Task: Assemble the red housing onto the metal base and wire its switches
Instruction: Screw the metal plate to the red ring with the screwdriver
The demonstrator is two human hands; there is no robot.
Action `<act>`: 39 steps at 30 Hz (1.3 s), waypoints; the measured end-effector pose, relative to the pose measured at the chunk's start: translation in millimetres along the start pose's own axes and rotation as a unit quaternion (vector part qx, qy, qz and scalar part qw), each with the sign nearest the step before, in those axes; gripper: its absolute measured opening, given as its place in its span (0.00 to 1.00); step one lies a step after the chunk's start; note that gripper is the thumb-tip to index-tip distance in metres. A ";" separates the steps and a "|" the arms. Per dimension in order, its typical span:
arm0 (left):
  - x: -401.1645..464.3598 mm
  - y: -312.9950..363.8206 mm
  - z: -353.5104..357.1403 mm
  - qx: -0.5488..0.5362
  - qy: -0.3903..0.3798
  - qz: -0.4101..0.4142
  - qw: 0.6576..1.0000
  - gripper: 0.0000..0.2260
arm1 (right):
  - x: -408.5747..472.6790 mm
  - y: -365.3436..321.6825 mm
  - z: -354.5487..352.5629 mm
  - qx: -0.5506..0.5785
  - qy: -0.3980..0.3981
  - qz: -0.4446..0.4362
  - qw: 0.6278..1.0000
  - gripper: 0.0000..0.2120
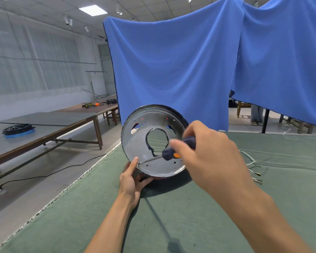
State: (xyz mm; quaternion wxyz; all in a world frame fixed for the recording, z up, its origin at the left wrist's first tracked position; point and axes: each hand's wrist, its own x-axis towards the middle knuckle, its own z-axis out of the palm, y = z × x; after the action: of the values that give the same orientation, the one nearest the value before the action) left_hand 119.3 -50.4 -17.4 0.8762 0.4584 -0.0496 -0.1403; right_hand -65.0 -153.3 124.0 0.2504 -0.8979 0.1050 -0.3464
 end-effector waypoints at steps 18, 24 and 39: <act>1.2 0.3 0.0 0.007 0.006 -0.004 1.000 0.18 | 6.3 6.3 -4.6 0.023 -0.019 0.061 0.998 0.11; 1.5 0.8 0.1 0.006 0.007 -0.009 1.000 0.18 | 7.5 8.0 -9.7 0.086 -0.101 0.082 0.988 0.12; 2.1 -0.1 -1.8 -0.001 0.021 -0.004 1.000 0.24 | 3.1 6.4 -5.5 0.033 -0.008 0.015 0.999 0.08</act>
State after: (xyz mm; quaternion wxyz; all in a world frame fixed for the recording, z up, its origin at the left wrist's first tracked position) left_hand 121.7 -49.7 -18.6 0.8767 0.4609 -0.0292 -0.1346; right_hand -66.6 -161.9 125.9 0.2857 -0.8904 0.1049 -0.3384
